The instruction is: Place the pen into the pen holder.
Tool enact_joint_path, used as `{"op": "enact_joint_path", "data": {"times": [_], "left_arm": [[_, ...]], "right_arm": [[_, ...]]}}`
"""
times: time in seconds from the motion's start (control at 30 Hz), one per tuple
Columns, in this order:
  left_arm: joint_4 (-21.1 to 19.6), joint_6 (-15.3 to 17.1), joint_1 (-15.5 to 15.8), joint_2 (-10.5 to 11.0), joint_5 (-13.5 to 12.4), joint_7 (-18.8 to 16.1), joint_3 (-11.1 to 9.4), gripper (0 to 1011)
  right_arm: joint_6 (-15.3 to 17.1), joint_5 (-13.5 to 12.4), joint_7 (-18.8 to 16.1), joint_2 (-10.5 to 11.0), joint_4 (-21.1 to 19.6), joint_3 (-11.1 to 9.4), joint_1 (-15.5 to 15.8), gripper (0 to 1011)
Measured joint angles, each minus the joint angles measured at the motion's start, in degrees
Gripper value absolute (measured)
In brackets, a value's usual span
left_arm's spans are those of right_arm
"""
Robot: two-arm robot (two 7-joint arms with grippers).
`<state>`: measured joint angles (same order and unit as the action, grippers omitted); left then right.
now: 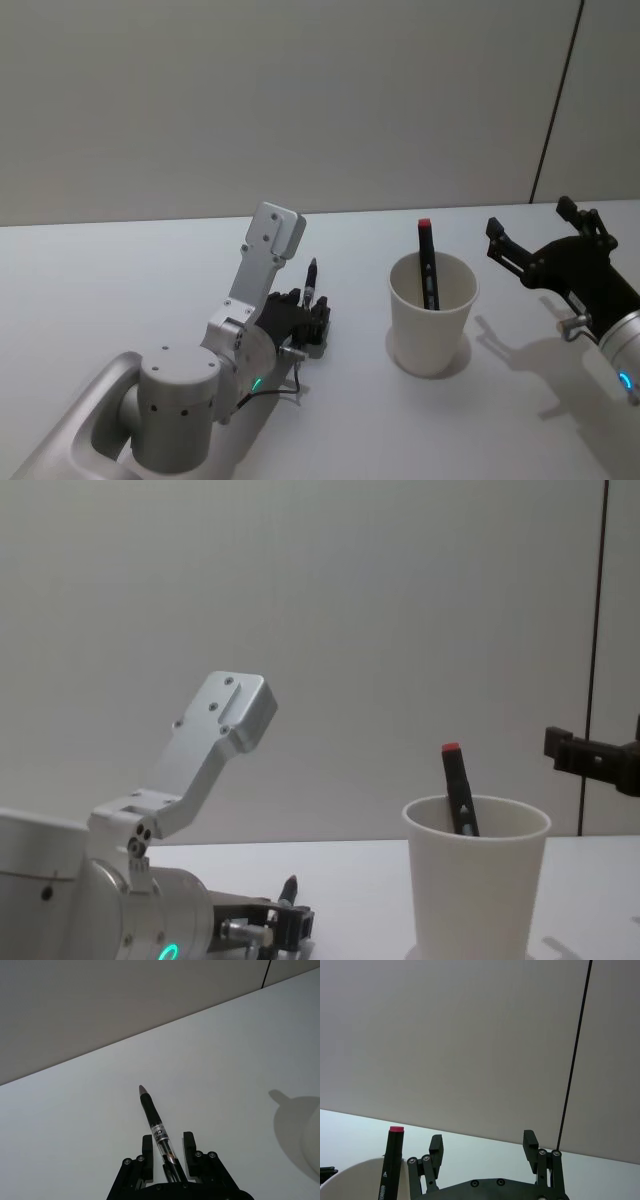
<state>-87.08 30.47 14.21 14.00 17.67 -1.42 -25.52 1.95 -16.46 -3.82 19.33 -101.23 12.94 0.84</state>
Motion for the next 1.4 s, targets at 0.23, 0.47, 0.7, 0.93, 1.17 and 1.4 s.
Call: {"op": "enact_joint_path", "data": {"times": [0.23, 0.47, 0.7, 0.93, 1.17, 1.4], "left_arm": [[0.0, 0.0, 0.0, 0.0, 0.0, 0.0, 0.0, 329], [0.0, 0.0, 0.0, 0.0, 0.0, 0.0, 0.0, 275], [0.0, 0.0, 0.0, 0.0, 0.0, 0.0, 0.0, 240], [0.0, 0.0, 0.0, 0.01, 0.0, 0.0, 0.0, 193], [0.0, 0.0, 0.0, 0.0, 0.0, 0.0, 0.0, 154], [0.0, 0.0, 0.0, 0.0, 0.0, 0.0, 0.0, 141]], "right_arm": [[0.0, 0.0, 0.0, 0.0, 0.0, 0.0, 0.0, 1001], [0.0, 0.0, 0.0, 0.0, 0.0, 0.0, 0.0, 1001], [0.0, 0.0, 0.0, 0.0, 0.0, 0.0, 0.0, 1001], [0.0, 0.0, 0.0, 0.0, 0.0, 0.0, 0.0, 1001], [0.0, 0.0, 0.0, 0.0, 0.0, 0.0, 0.0, 1001], [0.0, 0.0, 0.0, 0.0, 0.0, 0.0, 0.0, 1001]]}}
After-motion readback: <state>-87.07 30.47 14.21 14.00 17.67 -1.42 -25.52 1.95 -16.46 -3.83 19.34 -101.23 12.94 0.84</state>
